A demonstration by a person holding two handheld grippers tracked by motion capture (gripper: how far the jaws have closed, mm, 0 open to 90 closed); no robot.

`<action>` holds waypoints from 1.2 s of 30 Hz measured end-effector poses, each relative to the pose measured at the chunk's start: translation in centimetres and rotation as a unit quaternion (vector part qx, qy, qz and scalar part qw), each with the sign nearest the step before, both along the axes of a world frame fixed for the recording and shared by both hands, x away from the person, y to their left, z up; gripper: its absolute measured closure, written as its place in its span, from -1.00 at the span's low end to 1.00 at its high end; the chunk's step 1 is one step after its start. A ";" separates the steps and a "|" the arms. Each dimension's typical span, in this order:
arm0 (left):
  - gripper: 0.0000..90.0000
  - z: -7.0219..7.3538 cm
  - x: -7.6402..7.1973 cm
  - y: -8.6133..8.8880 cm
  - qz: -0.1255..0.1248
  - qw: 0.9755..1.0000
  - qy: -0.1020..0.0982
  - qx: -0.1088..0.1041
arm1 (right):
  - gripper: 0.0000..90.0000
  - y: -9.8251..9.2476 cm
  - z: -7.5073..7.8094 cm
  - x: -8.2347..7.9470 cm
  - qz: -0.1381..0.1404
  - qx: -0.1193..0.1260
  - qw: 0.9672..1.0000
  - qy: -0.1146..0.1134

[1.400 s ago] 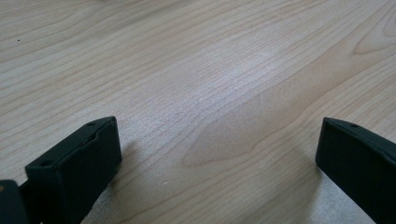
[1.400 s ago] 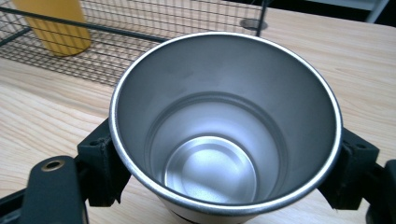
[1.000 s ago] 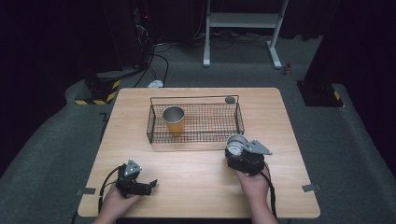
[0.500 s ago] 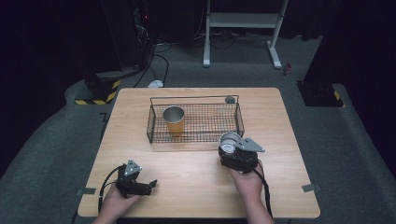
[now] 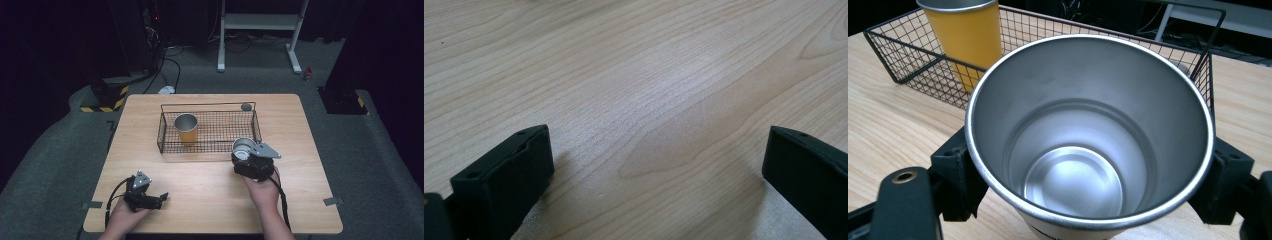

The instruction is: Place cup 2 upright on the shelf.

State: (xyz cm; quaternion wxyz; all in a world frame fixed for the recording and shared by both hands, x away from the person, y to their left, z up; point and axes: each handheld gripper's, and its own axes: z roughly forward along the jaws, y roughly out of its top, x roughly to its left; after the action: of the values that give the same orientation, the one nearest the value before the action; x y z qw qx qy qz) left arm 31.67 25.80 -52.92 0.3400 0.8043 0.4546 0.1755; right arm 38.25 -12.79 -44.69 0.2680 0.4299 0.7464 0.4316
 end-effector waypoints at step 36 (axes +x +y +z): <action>-0.99 0.0 0.0 -0.1 0.002 1.000 -0.003 0.002 | -0.59 1.1 4.6 4.4 -0.013 0.001 1.000 -0.021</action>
State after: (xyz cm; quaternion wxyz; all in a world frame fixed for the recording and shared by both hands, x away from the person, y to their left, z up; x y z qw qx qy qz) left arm 31.63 25.73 -52.96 0.3390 0.8040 0.4545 0.1792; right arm 42.61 -11.71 -40.08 0.2887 0.4310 0.7343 0.4379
